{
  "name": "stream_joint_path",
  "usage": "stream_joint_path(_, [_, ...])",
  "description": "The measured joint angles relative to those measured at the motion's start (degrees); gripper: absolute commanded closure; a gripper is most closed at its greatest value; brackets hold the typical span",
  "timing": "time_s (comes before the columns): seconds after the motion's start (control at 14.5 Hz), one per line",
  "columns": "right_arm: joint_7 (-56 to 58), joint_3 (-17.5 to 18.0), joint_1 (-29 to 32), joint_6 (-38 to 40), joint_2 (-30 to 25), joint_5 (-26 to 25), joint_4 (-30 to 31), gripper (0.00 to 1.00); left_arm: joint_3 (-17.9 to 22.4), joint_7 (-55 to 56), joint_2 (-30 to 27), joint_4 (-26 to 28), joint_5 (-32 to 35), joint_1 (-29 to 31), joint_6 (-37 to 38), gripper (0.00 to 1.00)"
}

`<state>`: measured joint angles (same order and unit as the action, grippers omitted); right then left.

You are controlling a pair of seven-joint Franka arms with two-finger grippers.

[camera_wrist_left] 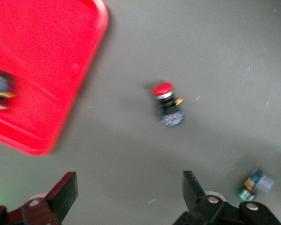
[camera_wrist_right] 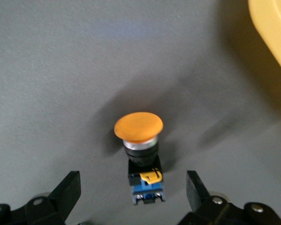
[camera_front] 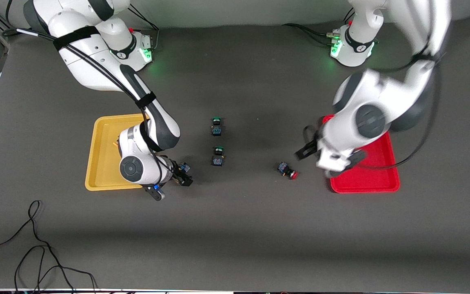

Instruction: Place red and yellow buttons in trays

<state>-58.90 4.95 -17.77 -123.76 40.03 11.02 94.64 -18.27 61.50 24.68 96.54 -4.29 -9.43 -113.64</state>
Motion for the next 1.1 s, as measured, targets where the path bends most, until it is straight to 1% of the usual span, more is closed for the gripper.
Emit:
stream_joint_path(0.14, [0.0, 0.0, -0.2, -0.8, -0.3, 0.0, 1.0, 0.3, 0.0, 7.1, 6.7, -0.4, 0.1, -1.8, -7.0, 0.03])
stream_joint_path(0.28, [0.3, 0.1, -0.3, -3.4, -0.3, -0.1, 3.3, 0.48, 0.0, 9.6, 11.5, -0.4, 0.1, -2.7, -10.9, 0.04])
stream_joint_path(0.34, [1.0, 0.1, -0.3, -4.3, -0.2, -0.2, 4.4, 0.61, 0.0, 10.2, 13.2, -0.2, 0.1, -2.8, -12.5, 0.04])
stream_joint_path(0.41, [1.6, 0.1, -0.3, -4.7, -0.3, -0.2, 5.2, 0.73, 0.0, 10.5, 14.5, 0.0, 0.1, -2.9, -14.1, 0.07])
stream_joint_path(0.48, [2.0, 0.1, -0.3, -5.0, -0.4, -0.2, 5.4, 0.81, 0.1, 10.6, 15.4, 0.2, 0.1, -2.9, -15.3, 0.11])
stream_joint_path(0.55, [2.0, 0.1, -0.3, -5.1, -0.7, -0.2, 5.4, 0.87, 0.2, 10.7, 16.0, 0.5, 0.1, -2.9, -16.4, 0.19])
stream_joint_path(0.62, [2.0, 0.1, -0.2, -5.1, -1.1, -0.2, 5.4, 0.89, 0.2, 10.8, 16.5, 0.5, 0.1, -2.9, -17.0, 0.33])
stream_joint_path(0.76, [2.1, 0.1, -0.1, -5.0, -2.6, -0.2, 5.3, 0.9, 0.2, 11.0, 16.8, 0.5, 0.1, -2.9, -17.5, 0.65])
stream_joint_path(0.83, [2.1, 0.1, 0.0, -4.4, -3.8, -0.2, 5.1, 0.9, 0.2, 11.0, 16.8, 0.5, 0.1, -2.9, -17.5, 0.8])
stream_joint_path(0.9, [2.3, 0.0, 0.2, -2.7, -5.4, -0.2, 5.0, 0.9, 0.2, 11.1, 16.8, 0.5, 0.1, -2.9, -17.5, 0.93])
stream_joint_path(0.97, [3.0, -0.1, 0.6, -0.4, -7.5, -0.4, 4.9, 0.9, 0.2, 11.1, 16.8, 0.5, 0.1, -2.9, -17.5, 1.0])
stream_joint_path(1.1, [6.9, -1.6, 1.8, 4.5, -12.2, -0.9, 5.2, 0.89, 0.2, 11.2, 16.7, 0.5, 0.1, -2.8, -17.5, 1.0])
